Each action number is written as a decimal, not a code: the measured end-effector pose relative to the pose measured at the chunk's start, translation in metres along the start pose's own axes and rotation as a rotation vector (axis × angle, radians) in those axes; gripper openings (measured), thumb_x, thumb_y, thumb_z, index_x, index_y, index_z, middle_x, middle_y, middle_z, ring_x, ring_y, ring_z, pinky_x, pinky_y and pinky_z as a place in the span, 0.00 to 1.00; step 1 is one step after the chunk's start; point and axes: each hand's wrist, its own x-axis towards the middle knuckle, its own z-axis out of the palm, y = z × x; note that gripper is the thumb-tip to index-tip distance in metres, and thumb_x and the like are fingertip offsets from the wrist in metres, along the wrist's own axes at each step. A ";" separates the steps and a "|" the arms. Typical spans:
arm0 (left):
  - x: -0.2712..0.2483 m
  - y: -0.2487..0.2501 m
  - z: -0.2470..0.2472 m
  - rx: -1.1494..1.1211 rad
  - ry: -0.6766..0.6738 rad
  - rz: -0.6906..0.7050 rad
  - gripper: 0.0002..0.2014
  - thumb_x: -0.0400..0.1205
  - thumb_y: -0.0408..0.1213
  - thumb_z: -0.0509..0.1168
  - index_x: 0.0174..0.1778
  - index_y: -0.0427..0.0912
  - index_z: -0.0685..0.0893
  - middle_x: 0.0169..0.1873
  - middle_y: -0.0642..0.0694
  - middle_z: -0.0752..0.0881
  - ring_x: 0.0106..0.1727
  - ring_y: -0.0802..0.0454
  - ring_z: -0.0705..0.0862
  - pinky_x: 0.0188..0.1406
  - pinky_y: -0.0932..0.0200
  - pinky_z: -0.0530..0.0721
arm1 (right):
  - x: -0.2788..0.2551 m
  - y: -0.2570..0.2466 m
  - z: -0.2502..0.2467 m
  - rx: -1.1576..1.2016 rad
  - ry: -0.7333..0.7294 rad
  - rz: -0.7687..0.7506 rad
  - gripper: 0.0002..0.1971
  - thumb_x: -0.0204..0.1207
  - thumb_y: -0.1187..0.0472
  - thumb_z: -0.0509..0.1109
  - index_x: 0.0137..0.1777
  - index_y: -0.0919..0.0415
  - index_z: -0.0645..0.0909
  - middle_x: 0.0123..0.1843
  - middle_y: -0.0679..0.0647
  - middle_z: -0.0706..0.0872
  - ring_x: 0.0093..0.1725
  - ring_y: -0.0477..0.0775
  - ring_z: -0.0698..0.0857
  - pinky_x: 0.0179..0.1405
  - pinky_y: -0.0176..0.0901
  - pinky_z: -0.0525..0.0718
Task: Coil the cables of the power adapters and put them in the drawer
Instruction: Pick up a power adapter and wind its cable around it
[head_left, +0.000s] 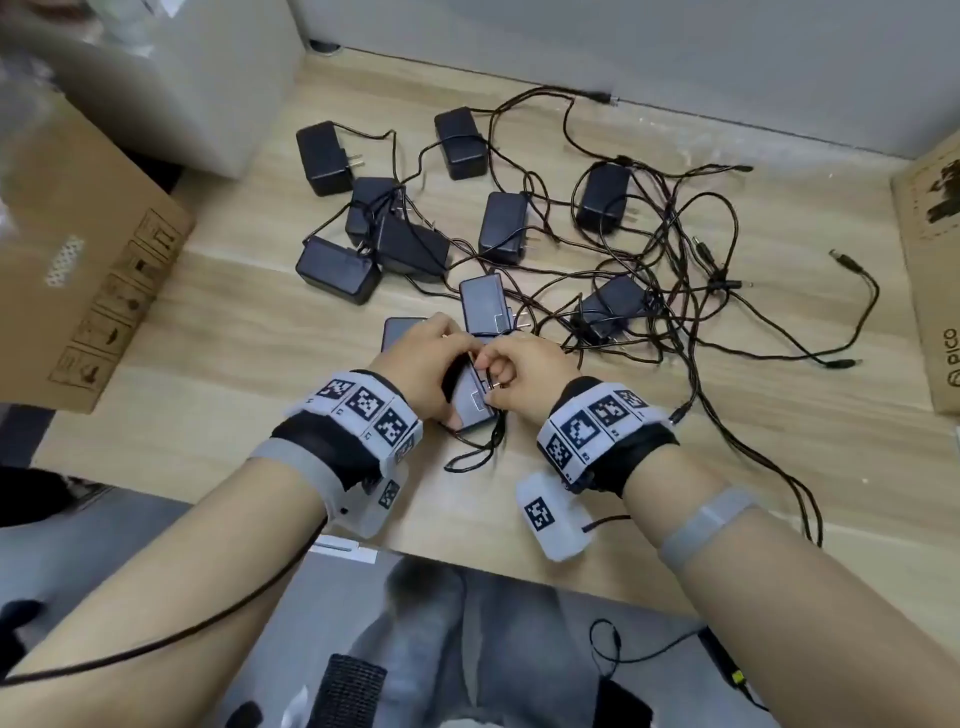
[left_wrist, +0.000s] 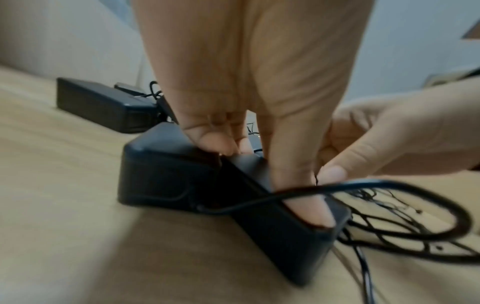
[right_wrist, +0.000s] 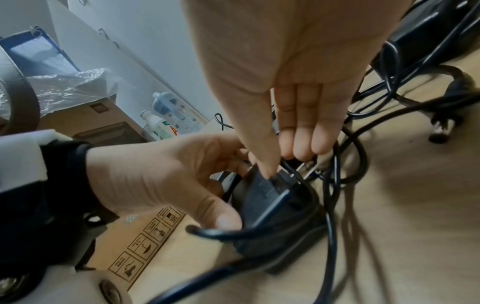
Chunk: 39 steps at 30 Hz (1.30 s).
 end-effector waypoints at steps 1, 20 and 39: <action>-0.001 0.002 -0.002 0.062 -0.040 0.002 0.43 0.56 0.38 0.83 0.69 0.51 0.75 0.61 0.47 0.68 0.64 0.49 0.68 0.66 0.53 0.72 | 0.000 0.001 0.000 -0.011 0.002 0.004 0.16 0.65 0.68 0.76 0.53 0.58 0.82 0.44 0.48 0.75 0.44 0.49 0.77 0.54 0.45 0.81; -0.019 0.045 -0.063 -0.013 0.379 0.279 0.29 0.60 0.41 0.80 0.57 0.51 0.80 0.69 0.52 0.69 0.63 0.53 0.74 0.57 0.49 0.81 | -0.036 -0.030 -0.048 0.451 0.322 -0.101 0.25 0.63 0.67 0.77 0.56 0.44 0.76 0.51 0.40 0.80 0.50 0.46 0.81 0.57 0.56 0.84; -0.004 0.066 -0.102 -0.117 0.118 0.320 0.33 0.53 0.29 0.84 0.48 0.50 0.74 0.44 0.55 0.77 0.47 0.53 0.77 0.40 0.67 0.74 | -0.048 -0.016 -0.089 0.158 0.590 0.151 0.20 0.69 0.68 0.74 0.61 0.55 0.80 0.54 0.51 0.70 0.42 0.42 0.74 0.40 0.22 0.69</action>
